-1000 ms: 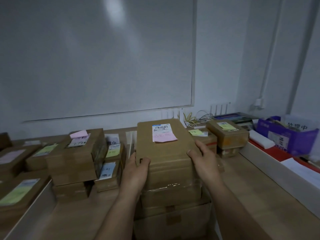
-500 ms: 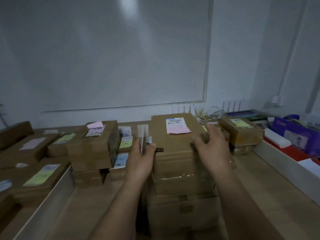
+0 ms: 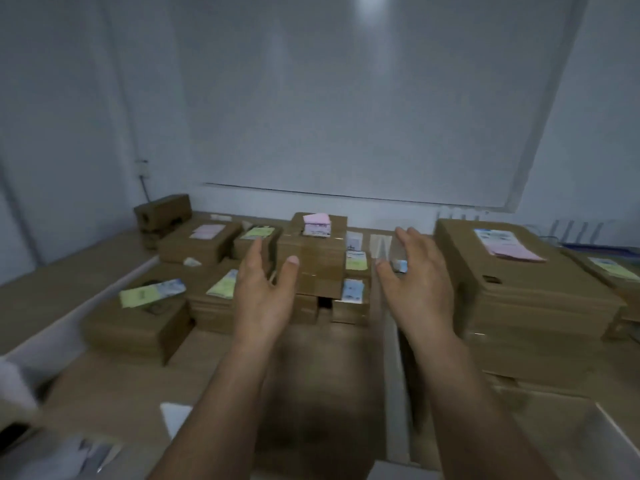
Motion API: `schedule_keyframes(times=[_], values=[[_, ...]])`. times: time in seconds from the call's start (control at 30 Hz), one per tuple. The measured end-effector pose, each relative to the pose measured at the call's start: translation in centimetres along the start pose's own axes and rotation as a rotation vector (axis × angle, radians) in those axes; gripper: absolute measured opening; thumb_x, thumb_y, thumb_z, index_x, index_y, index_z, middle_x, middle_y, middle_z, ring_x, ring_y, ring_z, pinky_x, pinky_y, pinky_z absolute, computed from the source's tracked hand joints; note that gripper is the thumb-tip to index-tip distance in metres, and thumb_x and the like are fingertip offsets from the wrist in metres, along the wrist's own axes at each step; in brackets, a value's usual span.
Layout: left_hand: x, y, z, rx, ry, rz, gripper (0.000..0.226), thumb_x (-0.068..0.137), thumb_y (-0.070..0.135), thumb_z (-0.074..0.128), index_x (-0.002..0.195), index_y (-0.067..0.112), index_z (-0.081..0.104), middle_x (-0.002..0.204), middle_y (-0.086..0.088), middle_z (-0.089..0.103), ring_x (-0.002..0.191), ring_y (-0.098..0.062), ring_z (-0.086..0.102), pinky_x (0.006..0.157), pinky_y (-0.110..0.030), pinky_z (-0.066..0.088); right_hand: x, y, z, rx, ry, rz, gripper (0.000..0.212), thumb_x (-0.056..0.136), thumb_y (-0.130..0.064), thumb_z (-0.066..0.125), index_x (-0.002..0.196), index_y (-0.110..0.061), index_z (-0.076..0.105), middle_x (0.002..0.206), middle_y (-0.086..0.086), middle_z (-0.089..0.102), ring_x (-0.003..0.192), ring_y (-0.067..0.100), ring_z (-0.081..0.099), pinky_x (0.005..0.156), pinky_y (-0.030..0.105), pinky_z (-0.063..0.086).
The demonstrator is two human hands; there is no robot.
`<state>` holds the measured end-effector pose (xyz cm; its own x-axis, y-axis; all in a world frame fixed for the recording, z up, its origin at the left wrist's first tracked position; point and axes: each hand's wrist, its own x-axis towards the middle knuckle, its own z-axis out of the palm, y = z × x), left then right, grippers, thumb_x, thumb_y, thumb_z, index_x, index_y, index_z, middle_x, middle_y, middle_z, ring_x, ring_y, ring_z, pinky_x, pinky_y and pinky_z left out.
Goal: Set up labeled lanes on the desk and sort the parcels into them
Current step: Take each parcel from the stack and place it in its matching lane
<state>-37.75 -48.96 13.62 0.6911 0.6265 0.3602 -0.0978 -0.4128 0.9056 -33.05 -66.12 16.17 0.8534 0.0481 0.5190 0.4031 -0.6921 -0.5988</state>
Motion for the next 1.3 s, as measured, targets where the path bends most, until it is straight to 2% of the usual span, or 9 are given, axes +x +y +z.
schedule_keyframes(times=[0.1,0.23,0.43,0.63,0.8,1.03,1.2,1.3], values=[[1.8,-3.3,-6.9,0.081,0.091,-0.002,0.065,0.089,0.04,0.056,0.147,0.024,0.03,0.152,0.001,0.033,0.138,-0.017,0.031,0.113,-0.035,0.027,-1.3,-5.8,5.0,-0.012,-0.075,-0.041,0.058,0.094,-0.038,0.052,0.147,-0.028,0.031,0.156,-0.006,0.025,0.143,0.016,0.023,0.116,0.041,0.026],[3.3,-7.8,-16.4,0.224,0.224,-0.014,0.062,0.091,0.036,0.056,0.145,0.016,0.034,0.152,-0.004,0.032,0.141,-0.017,0.026,0.114,-0.029,0.02,-3.6,-12.8,12.1,0.06,-0.162,-0.149,0.055,0.093,-0.036,0.054,0.144,-0.022,0.04,0.154,-0.003,0.03,0.142,0.018,0.026,0.116,0.038,0.024],[4.0,-12.9,-27.9,0.352,0.378,-0.103,0.067,0.087,0.053,0.052,0.145,0.023,0.034,0.156,-0.001,0.023,0.144,-0.014,0.017,0.114,-0.031,0.016,-7.1,-22.0,20.6,0.178,-0.311,-0.252,0.051,0.093,-0.038,0.053,0.141,-0.023,0.044,0.154,-0.004,0.029,0.141,0.016,0.025,0.115,0.038,0.024],[5.1,-16.7,-35.8,0.444,0.513,-0.195,0.062,0.09,0.047,0.051,0.145,0.023,0.035,0.157,-0.001,0.021,0.144,-0.015,0.017,0.114,-0.03,0.016,-9.1,-29.1,28.3,0.284,-0.379,-0.346,0.049,0.092,-0.035,0.055,0.138,-0.021,0.049,0.151,0.0,0.035,0.138,0.019,0.031,0.112,0.037,0.026],[7.8,-20.6,-40.6,0.517,0.524,-0.23,0.063,0.09,0.049,0.05,0.145,0.024,0.034,0.156,-0.002,0.022,0.144,-0.016,0.016,0.114,-0.032,0.016,-10.3,-33.8,34.9,0.362,-0.429,-0.378,0.048,0.092,-0.037,0.055,0.138,-0.022,0.048,0.15,-0.001,0.035,0.137,0.018,0.033,0.108,0.045,0.035],[17.5,-24.8,-46.0,0.561,0.467,-0.224,0.063,0.09,0.052,0.048,0.145,0.026,0.032,0.157,0.002,0.019,0.144,-0.014,0.015,0.113,-0.032,0.017,-7.3,-40.4,44.9,0.361,-0.419,-0.391,0.048,0.093,-0.035,0.052,0.138,-0.021,0.046,0.149,0.002,0.037,0.136,0.018,0.035,0.107,0.044,0.037],[25.8,-27.7,-49.3,0.562,0.408,-0.214,0.063,0.089,0.053,0.049,0.145,0.029,0.032,0.157,0.004,0.017,0.144,-0.013,0.016,0.117,-0.038,0.021,-4.0,-45.4,51.5,0.384,-0.371,-0.326,0.046,0.093,-0.03,0.052,0.135,-0.014,0.049,0.146,0.007,0.042,0.135,0.02,0.036,0.105,0.036,0.033],[29.4,-30.0,-50.9,0.542,0.394,-0.22,0.062,0.09,0.051,0.05,0.145,0.029,0.032,0.157,0.005,0.017,0.144,-0.013,0.015,0.117,-0.035,0.018,-2.9,-47.6,55.5,0.334,-0.363,-0.344,0.041,0.093,-0.027,0.052,0.129,-0.008,0.054,0.135,0.012,0.05,0.123,0.022,0.045,0.088,0.024,0.031]])
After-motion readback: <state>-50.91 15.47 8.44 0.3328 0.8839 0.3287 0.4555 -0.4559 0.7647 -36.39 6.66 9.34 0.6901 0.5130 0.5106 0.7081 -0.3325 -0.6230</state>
